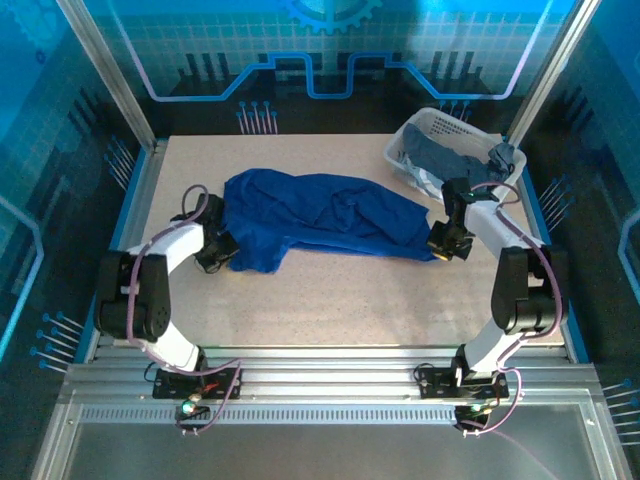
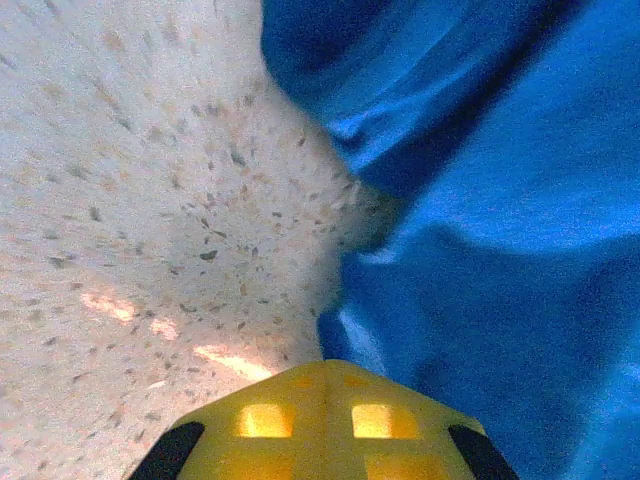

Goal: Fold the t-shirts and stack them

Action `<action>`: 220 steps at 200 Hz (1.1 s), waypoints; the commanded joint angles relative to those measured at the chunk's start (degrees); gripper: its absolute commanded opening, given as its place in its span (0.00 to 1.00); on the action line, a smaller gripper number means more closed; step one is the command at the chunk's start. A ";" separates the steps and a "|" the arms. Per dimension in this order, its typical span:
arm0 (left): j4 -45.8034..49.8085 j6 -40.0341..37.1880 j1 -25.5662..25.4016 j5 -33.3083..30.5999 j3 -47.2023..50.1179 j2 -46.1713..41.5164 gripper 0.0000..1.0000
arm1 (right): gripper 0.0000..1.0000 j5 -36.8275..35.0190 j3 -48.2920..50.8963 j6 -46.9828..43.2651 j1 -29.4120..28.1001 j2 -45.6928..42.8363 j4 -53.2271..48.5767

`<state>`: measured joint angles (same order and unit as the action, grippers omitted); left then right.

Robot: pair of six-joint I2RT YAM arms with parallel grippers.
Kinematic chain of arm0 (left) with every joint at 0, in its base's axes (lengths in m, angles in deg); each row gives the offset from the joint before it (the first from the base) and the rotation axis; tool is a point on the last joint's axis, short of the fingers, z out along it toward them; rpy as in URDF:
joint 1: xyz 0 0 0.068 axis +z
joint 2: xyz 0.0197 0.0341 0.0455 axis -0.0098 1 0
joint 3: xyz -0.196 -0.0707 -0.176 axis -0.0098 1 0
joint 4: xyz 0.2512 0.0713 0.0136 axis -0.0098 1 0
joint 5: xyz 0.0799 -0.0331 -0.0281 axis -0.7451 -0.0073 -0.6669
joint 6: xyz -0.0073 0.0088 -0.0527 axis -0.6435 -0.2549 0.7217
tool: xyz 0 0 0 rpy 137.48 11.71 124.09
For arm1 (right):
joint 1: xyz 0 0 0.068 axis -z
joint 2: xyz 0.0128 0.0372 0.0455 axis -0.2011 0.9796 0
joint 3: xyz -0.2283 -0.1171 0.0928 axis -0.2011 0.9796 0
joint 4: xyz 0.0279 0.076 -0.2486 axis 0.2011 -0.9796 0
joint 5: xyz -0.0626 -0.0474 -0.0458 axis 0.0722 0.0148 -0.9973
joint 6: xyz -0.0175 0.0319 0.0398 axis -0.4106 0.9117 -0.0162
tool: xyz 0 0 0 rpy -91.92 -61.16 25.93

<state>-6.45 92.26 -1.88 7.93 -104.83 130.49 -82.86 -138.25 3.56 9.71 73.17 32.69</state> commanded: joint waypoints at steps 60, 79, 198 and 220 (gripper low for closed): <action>14.12 15.34 -0.09 -23.46 0.80 -36.21 0.00 | 0.00 1.59 -0.02 4.92 -6.02 -11.68 -9.67; 16.28 15.18 -0.11 -22.85 -0.85 -37.96 0.00 | 0.00 1.15 -0.67 4.55 -6.28 -13.45 -11.27; 21.07 17.48 -0.52 -18.08 5.14 -42.82 0.00 | 0.52 3.34 18.96 11.27 -9.92 -23.50 -11.15; 20.38 17.22 -0.61 -17.53 5.29 -42.48 0.00 | 0.46 6.05 22.78 13.11 -11.09 -25.31 -9.07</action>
<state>13.68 109.85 -1.97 -10.67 -100.26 87.95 -78.69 -119.06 13.47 0.14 49.45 23.49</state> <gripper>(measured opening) 0.052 0.484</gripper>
